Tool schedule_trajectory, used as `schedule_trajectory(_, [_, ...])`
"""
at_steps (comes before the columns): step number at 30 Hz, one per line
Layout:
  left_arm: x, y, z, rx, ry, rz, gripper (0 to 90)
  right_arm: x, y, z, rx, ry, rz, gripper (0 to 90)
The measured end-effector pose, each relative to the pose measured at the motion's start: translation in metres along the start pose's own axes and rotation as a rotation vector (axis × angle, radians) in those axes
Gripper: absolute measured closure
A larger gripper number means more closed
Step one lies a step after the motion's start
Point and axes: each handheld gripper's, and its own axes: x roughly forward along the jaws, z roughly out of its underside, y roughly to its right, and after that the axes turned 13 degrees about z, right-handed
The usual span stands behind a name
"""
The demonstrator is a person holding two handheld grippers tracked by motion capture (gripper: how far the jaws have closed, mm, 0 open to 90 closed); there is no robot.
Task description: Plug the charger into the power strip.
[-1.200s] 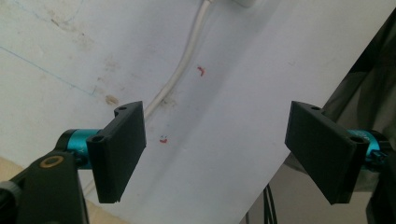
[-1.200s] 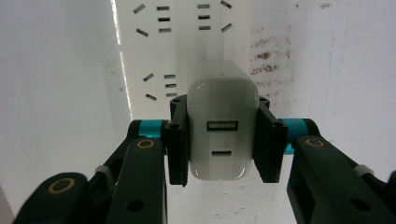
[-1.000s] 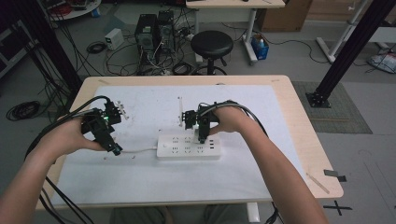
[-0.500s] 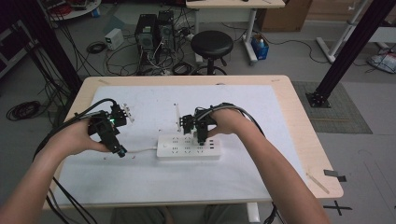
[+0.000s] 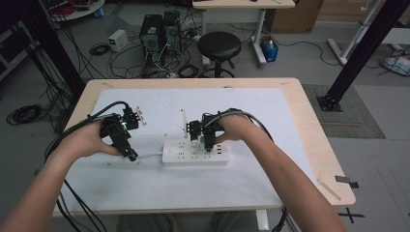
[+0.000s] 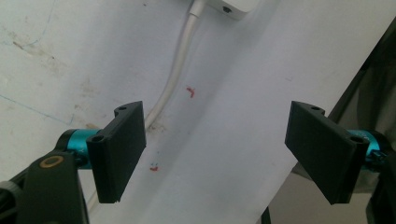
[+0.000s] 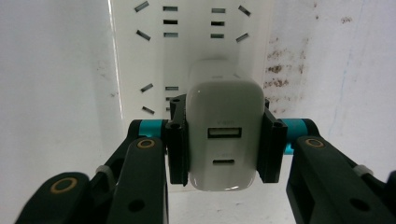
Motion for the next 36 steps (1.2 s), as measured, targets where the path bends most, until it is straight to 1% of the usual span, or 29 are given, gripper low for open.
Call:
schedule_trajectory(1, [0.001,0.0,-0.001,-0.008,0.009,-0.001,20.4,0.001,0.0,0.002,0.014,0.017,-0.006,62.8])
schedule_trajectory(2, [0.002,0.0,-0.001,-0.004,0.007,0.002,20.5,0.001,0.001,0.003,0.015,0.022,-0.012,62.8])
schedule_trajectory(4, [0.003,-0.001,-0.003,0.005,-0.009,0.004,20.5,0.001,0.0,0.002,0.009,0.021,-0.004,62.8])
schedule_trajectory(6, [0.005,-0.002,-0.005,0.003,-0.007,0.005,20.5,0.001,0.001,0.001,-0.001,0.014,-0.002,62.8])
schedule_trajectory(7, [0.005,-0.002,-0.006,0.001,-0.006,0.005,20.5,0.002,0.0,0.0,0.004,0.011,-0.007,62.8])
schedule_trajectory(8, [0.004,-0.002,-0.006,0.001,-0.001,0.008,20.5,0.002,0.001,0.001,-0.008,0.013,-0.004,62.8])
schedule_trajectory(9, [0.003,-0.002,-0.007,0.009,-0.009,0.006,20.5,0.002,0.0,0.0,-0.002,0.008,-0.005,62.8])
schedule_trajectory(10, [0.003,-0.002,-0.008,0.008,-0.009,0.005,20.5,0.002,0.001,0.001,-0.004,0.013,-0.005,62.8])
schedule_trajectory(11, [0.003,-0.002,-0.009,0.008,-0.002,0.006,20.5,0.002,0.0,0.001,0.006,0.013,-0.003,62.8])
schedule_trajectory(13, [0.004,-0.003,-0.011,0.009,-0.005,0.008,20.5,0.002,0.0,-0.001,0.004,0.002,-0.006,62.7])
schedule_trajectory(15, [0.006,-0.004,-0.012,0.013,-0.008,0.012,20.5,0.003,0.001,-0.004,-0.011,-0.012,-0.01,62.7])
schedule_trajectory(18, [0.009,-0.004,-0.014,0.01,-0.004,0.016,20.5,0.004,0.001,-0.006,-0.013,-0.024,-0.012,62.7])
schedule_trajectory(19, [0.009,-0.004,-0.014,0.01,-0.004,0.016,20.5,0.005,0.0,-0.005,-0.011,-0.02,-0.007,62.6])
schedule_trajectory(20, [0.009,-0.004,-0.014,0.021,-0.007,0.015,20.5,0.005,0.0,-0.004,-0.007,-0.012,-0.008,62.7])
schedule_trajectory(22, [0.008,-0.004,-0.013,0.02,-0.004,0.015,20.5,0.006,0.0,-0.004,-0.002,-0.01,-0.011,62.6])
schedule_trajectory(24, [0.008,-0.004,-0.012,0.017,0.003,0.012,20.5,0.007,0.001,-0.003,-0.016,0.001,-0.013,62.4])
schedule_trajectory(25, [0.007,-0.004,-0.011,0.015,0.004,0.011,20.5,0.006,0.002,-0.003,-0.016,0.002,-0.018,62.1])
schedule_trajectory(26, [0.006,-0.005,-0.011,0.018,0.003,0.012,20.5,0.007,0.003,-0.001,0.005,0.023,-0.028,61.8])
schedule_trajectory(27, [0.006,-0.005,-0.01,0.01,0.006,0.012,20.4,0.007,0.006,0.003,0.017,0.042,-0.041,61.1])
schedule_trajectory(28, [0.005,-0.005,-0.009,0.016,0.003,0.008,20.5,0.006,0.007,0.008,0.054,0.081,-0.063,53.7])
schedule_trajectory(29, [0.003,-0.005,-0.008,0.018,0.006,0.003,20.5,0.002,0.011,0.015,0.101,0.129,-0.097,47.4])
schedule_trajectory(30, [0.002,-0.006,-0.007,0.015,0.017,0.001,20.4,-0.003,0.016,0.023,0.151,0.179,-0.085,39.3])
schedule_trajectory(31, [0.0,-0.007,-0.005,0.006,0.026,-0.002,20.4,-0.01,0.02,0.032,0.214,0.199,-0.079,34.4])
schedule_trajectory(32, [-0.001,-0.008,-0.004,0.002,0.027,-0.009,18.9,-0.016,0.023,0.041,0.26,0.213,-0.08,30.0])
schedule_trajectory(33, [-0.003,-0.008,-0.003,0.001,0.027,-0.02,17.8,-0.023,0.024,0.05,0.306,0.204,-0.065,26.4])
schedule_trajectory(34, [-0.004,-0.008,-0.002,-0.007,0.036,-0.026,17.8,-0.029,0.025,0.06,0.338,0.191,-0.051,22.4])
schedule_trajectory(35, [-0.006,-0.008,0.0,-0.003,0.044,-0.028,17.8,-0.035,0.025,0.069,0.365,0.187,-0.041,21.9])
schedule_trajectory(36, [-0.006,-0.008,0.001,-0.01,0.059,-0.029,17.8,-0.041,0.025,0.08,0.39,0.171,-0.038,21.8])
